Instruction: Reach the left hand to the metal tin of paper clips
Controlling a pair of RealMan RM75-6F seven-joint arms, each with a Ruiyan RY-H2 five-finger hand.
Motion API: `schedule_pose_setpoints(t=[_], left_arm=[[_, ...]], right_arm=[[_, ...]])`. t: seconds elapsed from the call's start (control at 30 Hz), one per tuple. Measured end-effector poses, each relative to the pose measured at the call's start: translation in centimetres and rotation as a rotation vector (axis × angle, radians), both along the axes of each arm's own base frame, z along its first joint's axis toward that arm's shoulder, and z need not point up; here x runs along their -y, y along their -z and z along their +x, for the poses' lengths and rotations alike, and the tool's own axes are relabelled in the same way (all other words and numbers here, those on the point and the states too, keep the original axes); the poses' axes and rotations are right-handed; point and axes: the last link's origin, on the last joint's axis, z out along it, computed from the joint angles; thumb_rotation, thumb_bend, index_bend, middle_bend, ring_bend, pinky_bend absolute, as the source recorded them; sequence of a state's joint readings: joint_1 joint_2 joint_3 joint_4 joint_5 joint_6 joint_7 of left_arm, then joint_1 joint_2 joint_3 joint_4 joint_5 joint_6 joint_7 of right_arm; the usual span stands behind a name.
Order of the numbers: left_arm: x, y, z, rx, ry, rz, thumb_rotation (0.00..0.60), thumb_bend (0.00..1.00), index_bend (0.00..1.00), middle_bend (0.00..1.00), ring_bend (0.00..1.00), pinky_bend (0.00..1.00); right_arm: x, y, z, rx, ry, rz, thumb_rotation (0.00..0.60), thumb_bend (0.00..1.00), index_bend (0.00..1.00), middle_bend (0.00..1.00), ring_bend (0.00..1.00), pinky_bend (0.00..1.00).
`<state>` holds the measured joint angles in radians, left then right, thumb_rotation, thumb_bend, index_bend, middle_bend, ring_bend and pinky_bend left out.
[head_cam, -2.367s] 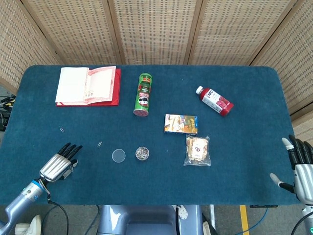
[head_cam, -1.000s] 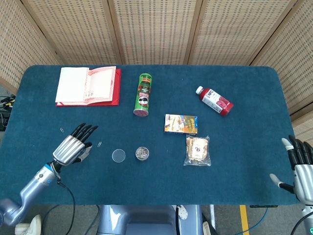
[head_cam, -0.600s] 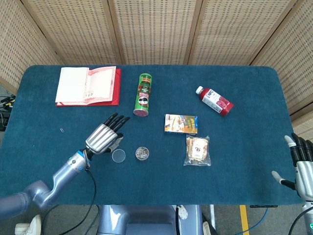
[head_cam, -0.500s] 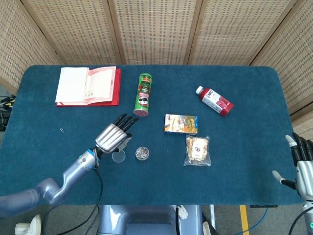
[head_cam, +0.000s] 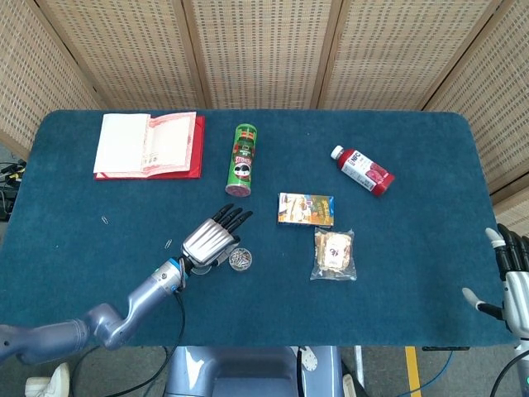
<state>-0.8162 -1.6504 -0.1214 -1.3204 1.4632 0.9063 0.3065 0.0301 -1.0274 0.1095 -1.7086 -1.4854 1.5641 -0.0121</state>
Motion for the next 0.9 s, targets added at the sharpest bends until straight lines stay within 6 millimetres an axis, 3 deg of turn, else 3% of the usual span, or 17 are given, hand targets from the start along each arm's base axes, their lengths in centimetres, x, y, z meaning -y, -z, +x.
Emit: schedule_pose_setpoints(t=[0.33, 0.53, 0.7, 0.9], left_arm=[[0.5, 1.7, 0.5, 0.021, -0.009, -0.023, 0.6, 0.46, 0.75, 0.0, 0.0, 0.0], [0.6, 1.9, 0.6, 0.029, -0.013, -0.024, 0.6, 0.4, 0.55, 0.0, 0.0, 0.0], [0.6, 1.7, 0.7, 0.047, -0.02, -0.027, 0.6, 0.21, 0.29, 0.0, 0.0, 0.0], [0.7, 1.5, 0.6, 0.052, -0.026, -0.031, 0.6, 0.16, 0.28, 0.0, 0.0, 0.0]], right_arm=[[0.0, 0.0, 0.0, 0.002, -0.003, 0.006, 0.6, 0.0, 0.0, 0.0, 0.0, 0.0], [0.0, 0.0, -0.1, 0.005, -0.004, 0.006, 0.6, 0.0, 0.0, 0.0, 0.0, 0.0], [-0.1, -0.1, -0.1, 0.007, -0.006, 0.005, 0.6, 0.0, 0.0, 0.0, 0.0, 0.0], [-0.1, -0.1, 0.0, 0.006, -0.008, 0.006, 0.6, 0.0, 0.0, 0.0, 0.0, 0.0]])
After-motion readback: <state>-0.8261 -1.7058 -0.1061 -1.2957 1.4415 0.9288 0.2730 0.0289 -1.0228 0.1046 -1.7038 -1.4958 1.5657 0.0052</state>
